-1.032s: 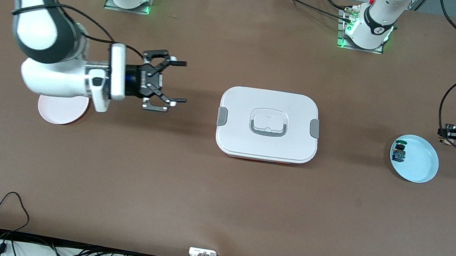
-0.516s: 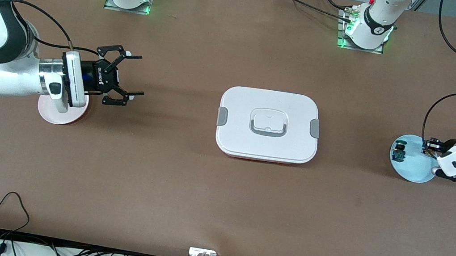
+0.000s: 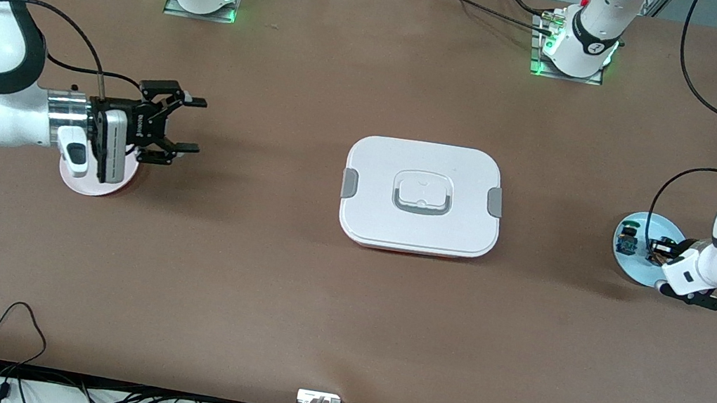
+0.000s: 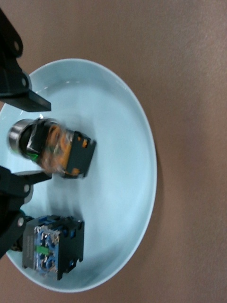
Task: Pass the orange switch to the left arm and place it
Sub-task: 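Lower the switch onto the blue plate and open the left gripper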
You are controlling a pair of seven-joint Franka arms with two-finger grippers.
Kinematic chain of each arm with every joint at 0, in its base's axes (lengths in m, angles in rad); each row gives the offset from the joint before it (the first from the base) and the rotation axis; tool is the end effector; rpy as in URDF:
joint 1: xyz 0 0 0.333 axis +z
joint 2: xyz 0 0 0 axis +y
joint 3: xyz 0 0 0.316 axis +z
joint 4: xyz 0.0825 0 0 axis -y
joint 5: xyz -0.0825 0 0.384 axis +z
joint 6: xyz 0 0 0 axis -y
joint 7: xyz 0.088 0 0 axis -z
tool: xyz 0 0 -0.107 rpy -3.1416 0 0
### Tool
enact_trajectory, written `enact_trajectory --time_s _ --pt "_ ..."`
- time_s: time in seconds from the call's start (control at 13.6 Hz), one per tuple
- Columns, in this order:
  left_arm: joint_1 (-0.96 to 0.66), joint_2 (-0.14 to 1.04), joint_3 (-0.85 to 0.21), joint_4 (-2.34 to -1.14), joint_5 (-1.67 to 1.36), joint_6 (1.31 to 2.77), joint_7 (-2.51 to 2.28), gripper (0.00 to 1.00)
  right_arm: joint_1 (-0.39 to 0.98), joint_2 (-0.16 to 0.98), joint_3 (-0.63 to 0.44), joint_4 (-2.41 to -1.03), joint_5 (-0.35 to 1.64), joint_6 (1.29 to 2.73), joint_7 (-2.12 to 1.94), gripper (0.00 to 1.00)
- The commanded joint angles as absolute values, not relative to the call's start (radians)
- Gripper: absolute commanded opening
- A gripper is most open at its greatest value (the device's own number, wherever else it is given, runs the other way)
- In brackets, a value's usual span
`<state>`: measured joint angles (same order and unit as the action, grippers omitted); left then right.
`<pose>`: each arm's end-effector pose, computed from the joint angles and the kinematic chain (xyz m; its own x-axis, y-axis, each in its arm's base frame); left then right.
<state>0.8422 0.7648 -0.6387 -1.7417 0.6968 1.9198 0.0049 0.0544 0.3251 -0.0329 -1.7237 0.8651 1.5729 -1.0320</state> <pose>0.5894 0.1928 0.1766 0.9195 -0.1074 -0.3782 -0.1469 -0.9861 -0.0772 0.6024 0.0960 0.3999 0.7432 0.5769 0.3390 0.5909 -0.3283 -0.7369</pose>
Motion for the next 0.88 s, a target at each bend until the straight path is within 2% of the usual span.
enact_trajectory --time_s 0.0,0.15,0.37,0.52,0.66,0.81 --pt "0.838 0.770 -0.641 -1.687 0.706 1.888 0.003 1.00 0.051 0.313 -0.031 -1.663 0.752 1.589 -0.857 1.00" --pt "0.827 0.741 -0.688 -1.617 0.681 1.789 0.005 1.00 0.052 0.318 -0.031 -1.603 0.665 1.600 -0.642 1.00" --pt "0.833 0.738 -0.877 -1.436 0.651 1.524 0.006 1.00 0.051 0.301 -0.031 -1.563 0.466 1.574 -0.457 1.00" --pt "0.834 0.698 -0.965 -1.413 0.656 1.477 0.003 1.00 0.034 0.273 -0.035 -1.555 0.401 1.504 -0.356 1.00" --pt "0.824 0.590 -0.974 -1.434 0.629 1.477 0.009 1.00 0.034 0.270 -0.040 -1.502 0.284 1.441 -0.290 1.00" --pt "0.779 0.557 -0.980 -1.419 0.611 1.418 0.008 1.00 0.043 0.258 -0.034 -1.462 0.188 1.384 -0.162 1.00"
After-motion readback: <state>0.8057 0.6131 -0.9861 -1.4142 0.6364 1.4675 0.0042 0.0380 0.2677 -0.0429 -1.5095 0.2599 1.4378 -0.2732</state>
